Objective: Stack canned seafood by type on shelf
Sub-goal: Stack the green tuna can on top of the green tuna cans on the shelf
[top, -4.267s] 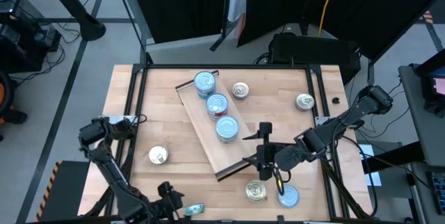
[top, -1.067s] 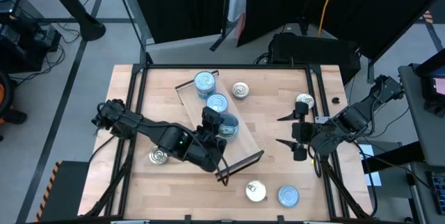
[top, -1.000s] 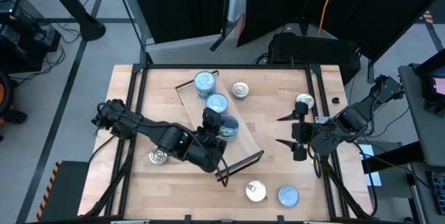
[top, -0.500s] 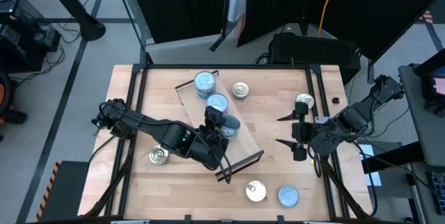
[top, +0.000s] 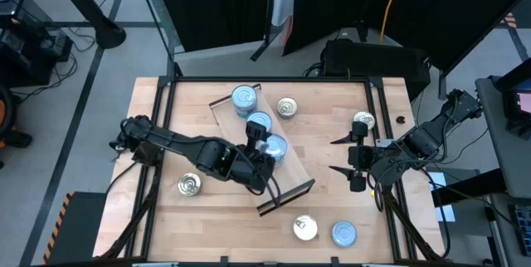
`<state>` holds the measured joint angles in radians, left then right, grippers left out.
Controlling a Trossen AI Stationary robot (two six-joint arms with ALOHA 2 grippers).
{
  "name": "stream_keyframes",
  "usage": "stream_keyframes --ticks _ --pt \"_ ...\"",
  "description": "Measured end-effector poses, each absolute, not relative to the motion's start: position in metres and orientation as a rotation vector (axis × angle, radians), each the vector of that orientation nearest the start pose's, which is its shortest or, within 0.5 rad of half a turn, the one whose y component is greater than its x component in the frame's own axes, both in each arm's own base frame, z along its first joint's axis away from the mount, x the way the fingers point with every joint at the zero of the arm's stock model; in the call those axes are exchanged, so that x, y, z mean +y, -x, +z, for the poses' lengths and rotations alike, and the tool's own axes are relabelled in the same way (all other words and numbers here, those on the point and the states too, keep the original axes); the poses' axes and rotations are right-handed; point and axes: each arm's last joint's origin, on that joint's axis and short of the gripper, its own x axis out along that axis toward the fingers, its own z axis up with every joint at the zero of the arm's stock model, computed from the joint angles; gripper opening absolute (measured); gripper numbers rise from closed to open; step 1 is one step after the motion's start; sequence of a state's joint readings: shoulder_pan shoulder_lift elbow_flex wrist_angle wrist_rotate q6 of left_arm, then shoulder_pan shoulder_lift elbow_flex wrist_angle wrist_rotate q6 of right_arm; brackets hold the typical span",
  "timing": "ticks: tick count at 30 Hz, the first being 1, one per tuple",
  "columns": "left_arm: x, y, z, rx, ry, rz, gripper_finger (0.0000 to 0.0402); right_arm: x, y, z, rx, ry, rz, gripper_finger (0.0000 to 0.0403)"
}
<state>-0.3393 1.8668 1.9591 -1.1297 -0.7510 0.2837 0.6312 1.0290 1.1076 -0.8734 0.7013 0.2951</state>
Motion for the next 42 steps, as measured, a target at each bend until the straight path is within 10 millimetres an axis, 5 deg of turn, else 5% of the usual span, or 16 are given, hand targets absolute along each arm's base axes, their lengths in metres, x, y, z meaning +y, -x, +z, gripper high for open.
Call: stream_keyframes --ticks 25,36,42 --pt "-0.098 -0.349 0.385 0.900 -0.579 0.130 0.0371 0.096 -0.161 0.344 0.613 0.196 -0.134 0.0315" --pt "-0.116 -0.302 0.435 0.680 -0.370 0.063 0.0370 0.096 -0.161 0.333 0.639 0.175 -0.153 0.0315" --pt "-0.141 -0.282 0.436 0.678 -0.265 0.032 0.0370 0.096 -0.161 0.326 0.655 0.162 -0.166 0.0315"
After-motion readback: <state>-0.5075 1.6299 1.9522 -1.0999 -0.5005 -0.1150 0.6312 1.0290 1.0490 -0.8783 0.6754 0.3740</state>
